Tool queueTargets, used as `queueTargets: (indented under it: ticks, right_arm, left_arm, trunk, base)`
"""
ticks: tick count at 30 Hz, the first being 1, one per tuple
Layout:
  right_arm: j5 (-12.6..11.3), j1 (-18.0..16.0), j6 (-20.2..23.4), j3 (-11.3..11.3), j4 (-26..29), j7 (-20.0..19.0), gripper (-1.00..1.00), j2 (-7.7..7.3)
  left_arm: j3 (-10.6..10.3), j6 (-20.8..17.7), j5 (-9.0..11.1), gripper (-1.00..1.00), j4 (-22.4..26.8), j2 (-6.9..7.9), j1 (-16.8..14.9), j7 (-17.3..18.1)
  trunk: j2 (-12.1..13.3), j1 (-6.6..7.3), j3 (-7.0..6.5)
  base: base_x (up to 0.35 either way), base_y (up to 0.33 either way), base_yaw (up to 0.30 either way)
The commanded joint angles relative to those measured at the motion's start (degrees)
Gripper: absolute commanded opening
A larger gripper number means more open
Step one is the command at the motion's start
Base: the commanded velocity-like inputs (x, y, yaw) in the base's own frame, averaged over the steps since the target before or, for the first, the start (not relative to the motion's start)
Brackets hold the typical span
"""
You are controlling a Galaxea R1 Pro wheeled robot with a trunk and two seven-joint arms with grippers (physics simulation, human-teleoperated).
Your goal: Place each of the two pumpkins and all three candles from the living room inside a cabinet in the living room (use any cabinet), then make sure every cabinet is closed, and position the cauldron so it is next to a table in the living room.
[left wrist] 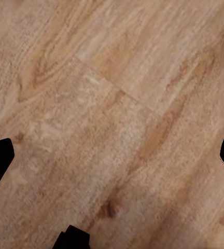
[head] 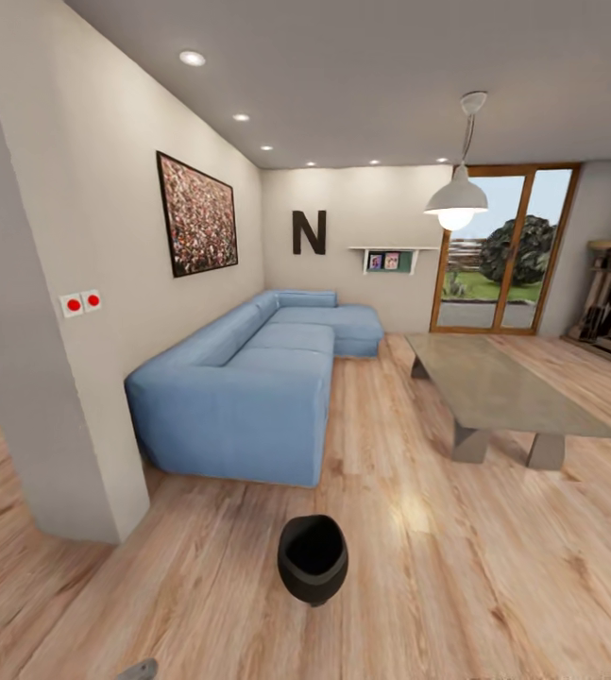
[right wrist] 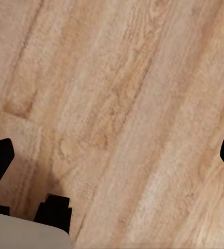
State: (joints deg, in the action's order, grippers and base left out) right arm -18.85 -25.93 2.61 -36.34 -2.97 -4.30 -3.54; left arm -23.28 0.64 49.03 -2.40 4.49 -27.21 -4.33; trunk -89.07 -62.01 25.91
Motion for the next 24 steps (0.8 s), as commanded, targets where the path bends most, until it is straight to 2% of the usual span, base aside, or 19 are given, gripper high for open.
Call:
queueTargets:
  ticks: [1,6,11,24]
  right_arm:
    - [-0.58,-0.08,0.07,-0.49,-0.11,-0.27,1.0,0.02]
    - [-0.53,-0.08,0.05,-0.54,-0.11,-0.27,1.0,0.02]
    - [-0.44,-0.08,0.03,-0.57,-0.11,-0.27,1.0,0.02]
    - [-0.31,-0.08,-0.04,-0.66,-0.2,-0.27,1.0,-0.07]
  left_arm:
    - [-0.45,0.07,0.37,1.0,-0.07,-0.01,-0.04,-0.05]
    - [-0.45,0.07,0.37,1.0,-0.07,-0.01,-0.04,-0.05]
    - [-0.45,0.07,0.37,1.0,-0.07,-0.01,-0.04,-0.06]
    - [-0.45,0.34,0.37,1.0,-0.01,-0.01,-0.06,-0.06]
  trunk:
    - [-0.03,-0.02,0.06]
    - [-0.03,-0.02,0.06]
    - [-0.03,-0.02,0.06]
    - [-0.03,-0.02,0.06]
  base:
    - [0.177,0.242,-0.294]
    - [0.184,0.268,-0.287]
    - [0.141,0.211,-0.105]
    - [0.004,0.006,-0.002]
